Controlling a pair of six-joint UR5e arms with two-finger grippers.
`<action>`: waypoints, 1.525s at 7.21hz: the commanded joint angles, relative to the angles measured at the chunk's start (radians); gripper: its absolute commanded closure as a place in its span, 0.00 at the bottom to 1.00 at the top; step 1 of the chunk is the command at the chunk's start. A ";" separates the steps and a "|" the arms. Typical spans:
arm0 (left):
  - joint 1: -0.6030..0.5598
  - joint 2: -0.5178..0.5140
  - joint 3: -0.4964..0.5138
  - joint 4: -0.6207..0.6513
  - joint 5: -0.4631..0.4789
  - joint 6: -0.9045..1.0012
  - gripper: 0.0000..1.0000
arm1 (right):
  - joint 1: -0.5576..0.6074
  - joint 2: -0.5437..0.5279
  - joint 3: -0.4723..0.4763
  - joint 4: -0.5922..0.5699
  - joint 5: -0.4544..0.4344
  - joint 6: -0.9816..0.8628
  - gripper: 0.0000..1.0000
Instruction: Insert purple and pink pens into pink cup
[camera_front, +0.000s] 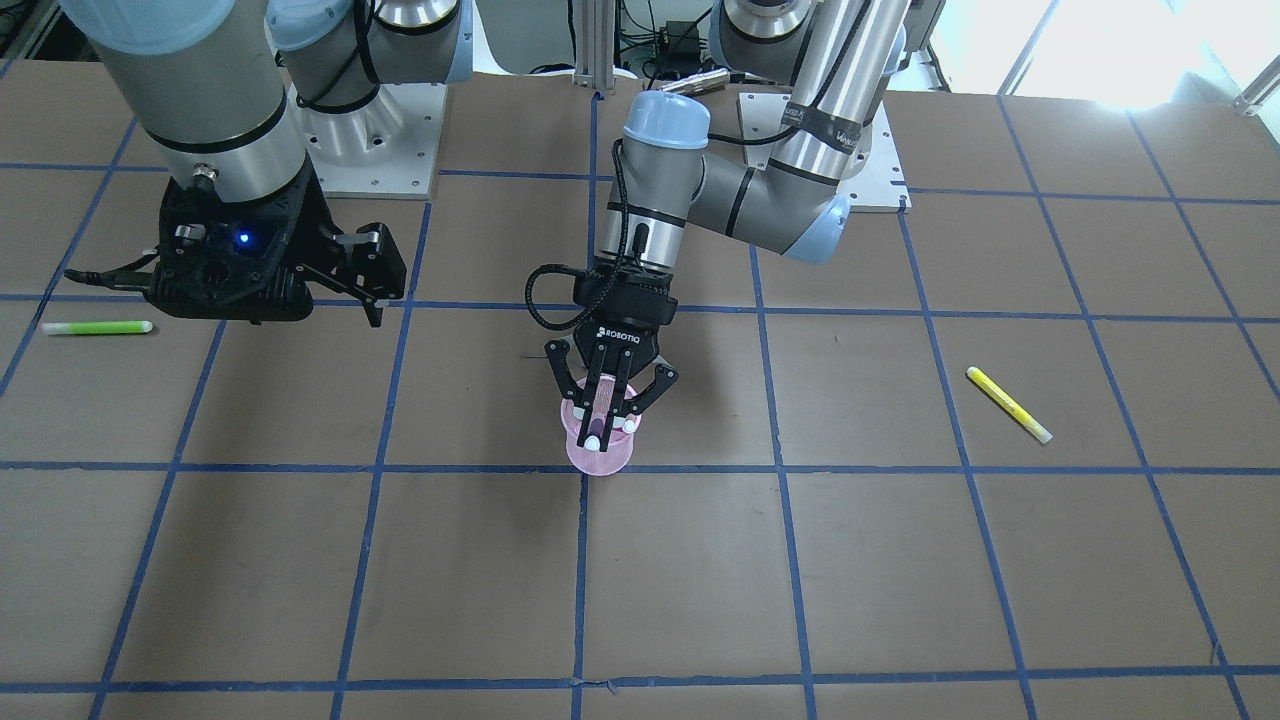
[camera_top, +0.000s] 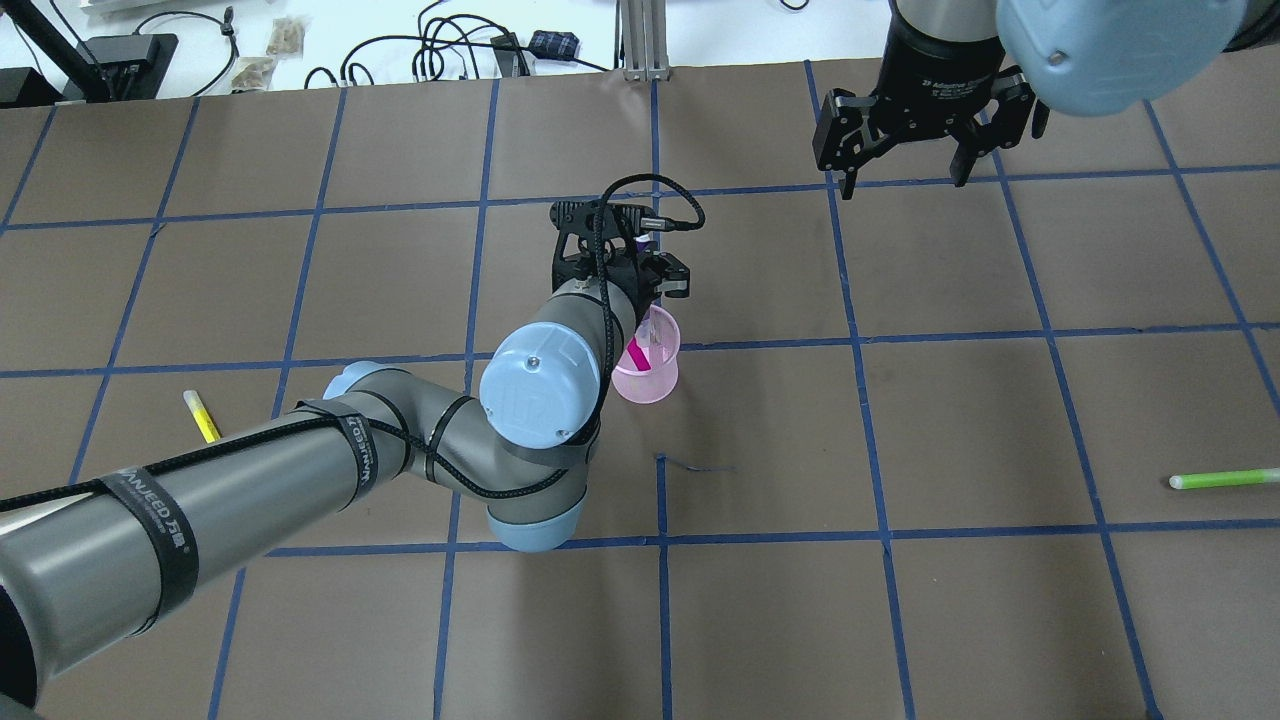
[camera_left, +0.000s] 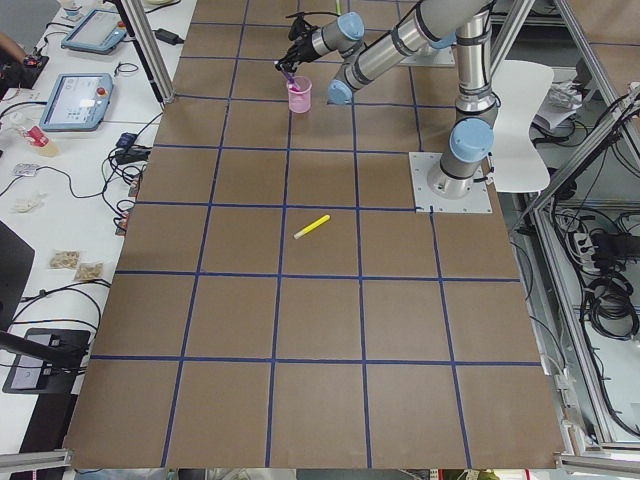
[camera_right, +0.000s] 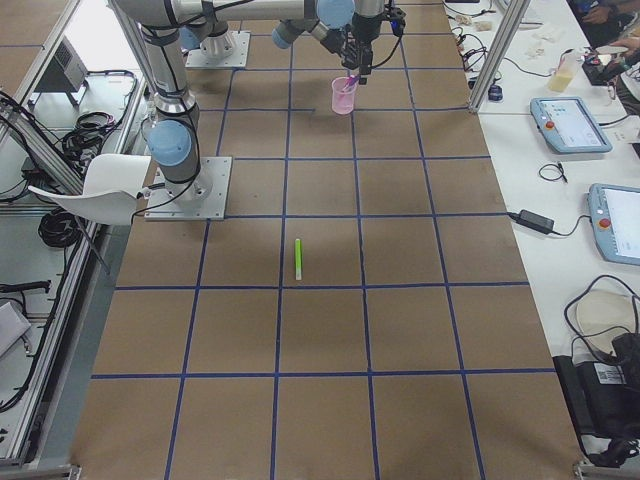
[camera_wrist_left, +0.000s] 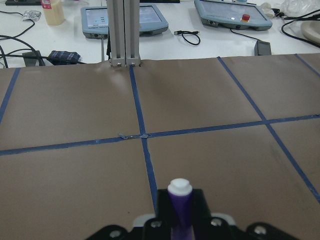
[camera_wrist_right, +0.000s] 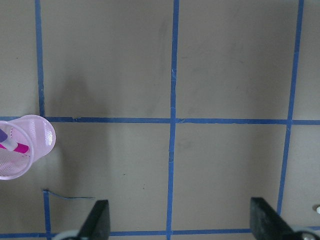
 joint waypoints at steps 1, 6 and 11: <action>-0.006 0.002 0.000 -0.017 -0.001 -0.002 0.00 | -0.001 -0.001 0.000 -0.004 0.010 -0.003 0.00; 0.018 0.120 0.205 -0.538 0.004 -0.005 0.00 | 0.002 -0.001 0.000 -0.004 0.008 -0.001 0.00; 0.292 0.222 0.583 -1.575 -0.042 0.006 0.00 | -0.001 -0.012 -0.001 -0.009 0.079 -0.051 0.00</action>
